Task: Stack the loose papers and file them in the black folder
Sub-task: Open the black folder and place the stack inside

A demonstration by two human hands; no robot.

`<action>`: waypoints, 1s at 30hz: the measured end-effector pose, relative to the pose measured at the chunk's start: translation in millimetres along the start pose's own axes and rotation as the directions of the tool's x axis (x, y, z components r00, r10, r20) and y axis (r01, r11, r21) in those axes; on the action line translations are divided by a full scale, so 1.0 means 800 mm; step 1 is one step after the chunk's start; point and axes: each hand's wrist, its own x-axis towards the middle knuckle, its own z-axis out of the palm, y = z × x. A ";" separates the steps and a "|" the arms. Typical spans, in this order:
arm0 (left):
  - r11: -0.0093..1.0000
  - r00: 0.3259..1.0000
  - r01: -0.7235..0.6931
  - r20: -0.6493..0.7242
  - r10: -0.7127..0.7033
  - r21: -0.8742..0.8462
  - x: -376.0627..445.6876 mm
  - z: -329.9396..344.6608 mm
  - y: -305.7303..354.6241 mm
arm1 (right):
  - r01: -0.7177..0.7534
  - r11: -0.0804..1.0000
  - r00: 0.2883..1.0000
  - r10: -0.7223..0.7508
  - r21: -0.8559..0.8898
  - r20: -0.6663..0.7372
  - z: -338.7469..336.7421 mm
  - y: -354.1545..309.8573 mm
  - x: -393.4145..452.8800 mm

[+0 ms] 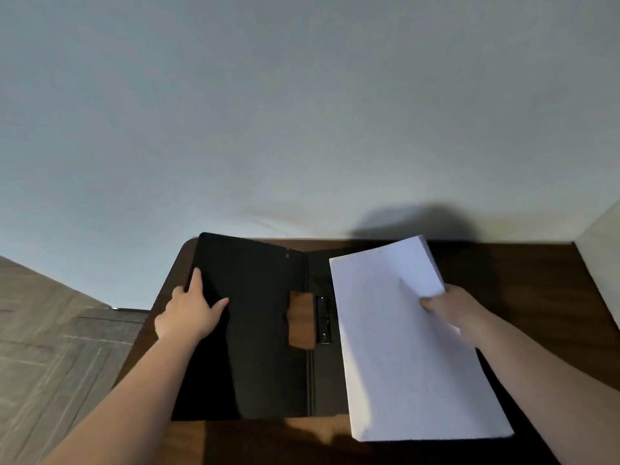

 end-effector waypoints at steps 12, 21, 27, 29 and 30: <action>0.920 0.918 -0.206 0.258 0.300 -0.334 -0.073 0.120 0.154 | -0.033 0.997 0.995 0.026 -0.073 -0.092 -0.006 0.015 0.022; 0.956 0.954 -0.285 0.075 0.290 -0.072 -0.077 0.141 0.198 | -0.026 0.993 0.999 0.024 -0.114 -0.023 -0.022 0.027 0.022; 0.923 0.918 -0.383 0.096 0.384 -0.029 -0.094 0.153 0.196 | -0.006 0.992 1.000 0.005 -0.129 -0.010 -0.026 0.031 0.019; 0.906 0.901 -0.420 0.100 0.423 -0.044 -0.107 0.160 0.192 | -0.017 0.991 1.000 0.018 -0.135 0.006 -0.026 0.033 0.019; 0.899 0.893 -0.435 0.102 0.438 -0.056 -0.110 0.162 0.189 | -0.021 0.990 1.000 0.022 -0.140 0.010 -0.026 0.034 0.018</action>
